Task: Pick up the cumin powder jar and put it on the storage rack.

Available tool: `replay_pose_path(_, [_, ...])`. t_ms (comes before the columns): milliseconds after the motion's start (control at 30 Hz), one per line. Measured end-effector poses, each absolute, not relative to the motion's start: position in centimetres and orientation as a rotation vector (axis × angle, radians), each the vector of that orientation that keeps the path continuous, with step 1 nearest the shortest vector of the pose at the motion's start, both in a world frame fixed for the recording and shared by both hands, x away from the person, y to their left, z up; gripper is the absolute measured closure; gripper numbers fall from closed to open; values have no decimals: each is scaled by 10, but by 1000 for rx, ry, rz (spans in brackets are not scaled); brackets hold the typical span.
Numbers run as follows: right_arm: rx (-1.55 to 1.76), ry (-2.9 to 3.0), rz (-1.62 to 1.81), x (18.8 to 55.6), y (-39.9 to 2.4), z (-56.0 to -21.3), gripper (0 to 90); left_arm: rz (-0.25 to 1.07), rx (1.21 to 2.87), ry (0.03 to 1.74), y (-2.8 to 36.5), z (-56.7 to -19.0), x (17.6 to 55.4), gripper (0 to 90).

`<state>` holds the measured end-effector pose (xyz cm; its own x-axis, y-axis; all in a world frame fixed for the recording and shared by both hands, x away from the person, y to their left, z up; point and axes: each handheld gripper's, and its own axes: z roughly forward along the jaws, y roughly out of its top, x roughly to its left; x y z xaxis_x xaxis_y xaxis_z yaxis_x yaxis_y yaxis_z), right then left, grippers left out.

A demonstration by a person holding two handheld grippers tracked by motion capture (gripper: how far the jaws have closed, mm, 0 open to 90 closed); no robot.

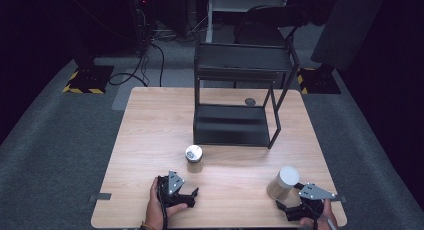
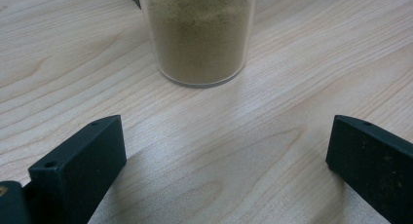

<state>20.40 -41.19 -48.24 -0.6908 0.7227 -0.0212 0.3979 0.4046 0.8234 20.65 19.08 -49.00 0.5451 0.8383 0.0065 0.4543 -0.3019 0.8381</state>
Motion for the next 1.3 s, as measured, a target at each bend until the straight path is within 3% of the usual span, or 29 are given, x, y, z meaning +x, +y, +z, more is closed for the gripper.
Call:
replay_pose_path(767, [960, 2294, 1193, 204, -413, -482, 0, 612, 1926, 1111, 183, -487, 204, 5])
replay_pose_path(1300, [955, 2298, 1196, 205, -414, -482, 0, 541, 1760, 1211, 167, -469, 219, 18])
